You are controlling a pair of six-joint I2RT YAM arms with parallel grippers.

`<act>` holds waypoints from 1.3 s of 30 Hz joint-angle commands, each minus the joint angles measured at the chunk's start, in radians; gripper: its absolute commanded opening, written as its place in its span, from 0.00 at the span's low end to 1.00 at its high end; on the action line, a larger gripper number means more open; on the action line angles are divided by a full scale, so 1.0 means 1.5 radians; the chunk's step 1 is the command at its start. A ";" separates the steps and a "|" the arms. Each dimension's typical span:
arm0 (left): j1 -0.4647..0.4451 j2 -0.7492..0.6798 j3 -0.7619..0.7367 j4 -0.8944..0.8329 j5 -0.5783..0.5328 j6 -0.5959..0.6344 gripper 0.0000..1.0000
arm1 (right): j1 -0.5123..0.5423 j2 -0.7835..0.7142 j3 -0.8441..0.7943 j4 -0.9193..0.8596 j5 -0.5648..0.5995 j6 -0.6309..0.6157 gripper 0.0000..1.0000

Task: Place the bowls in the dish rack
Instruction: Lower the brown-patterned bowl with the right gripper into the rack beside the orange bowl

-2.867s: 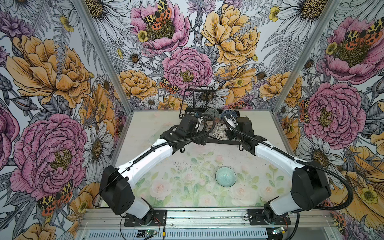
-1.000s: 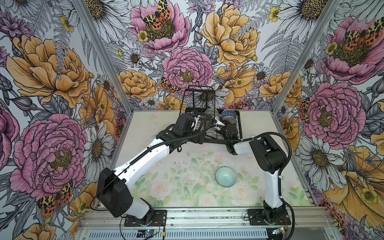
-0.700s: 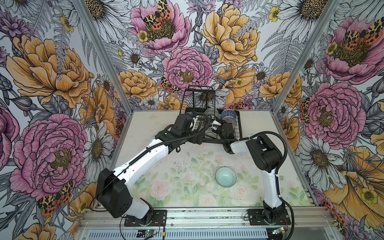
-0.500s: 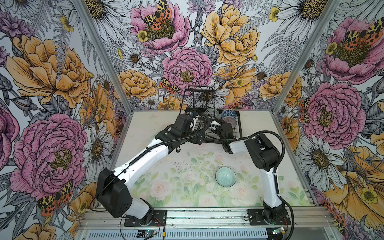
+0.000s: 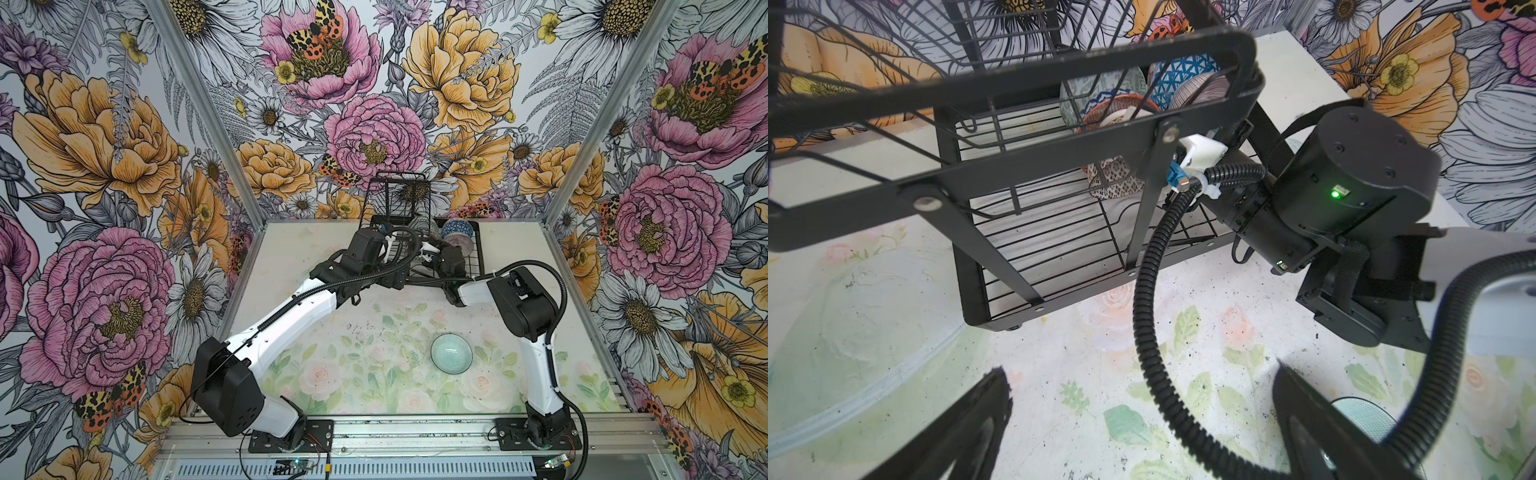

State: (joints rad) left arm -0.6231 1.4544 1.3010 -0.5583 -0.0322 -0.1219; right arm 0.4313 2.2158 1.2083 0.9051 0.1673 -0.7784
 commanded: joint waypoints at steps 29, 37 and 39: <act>0.010 -0.027 -0.011 0.005 0.014 0.012 0.99 | 0.014 -0.054 -0.052 -0.092 -0.012 0.004 0.16; 0.010 -0.038 -0.021 0.005 0.012 0.008 0.99 | 0.015 -0.072 -0.054 -0.102 -0.017 -0.001 0.24; 0.009 -0.040 -0.023 0.005 0.012 0.007 0.99 | 0.015 -0.076 -0.054 -0.104 -0.018 -0.001 0.25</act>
State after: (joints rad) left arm -0.6167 1.4227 1.2819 -0.5583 -0.0315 -0.1200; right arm 0.4469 2.1464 1.1393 0.7746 0.1452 -0.7807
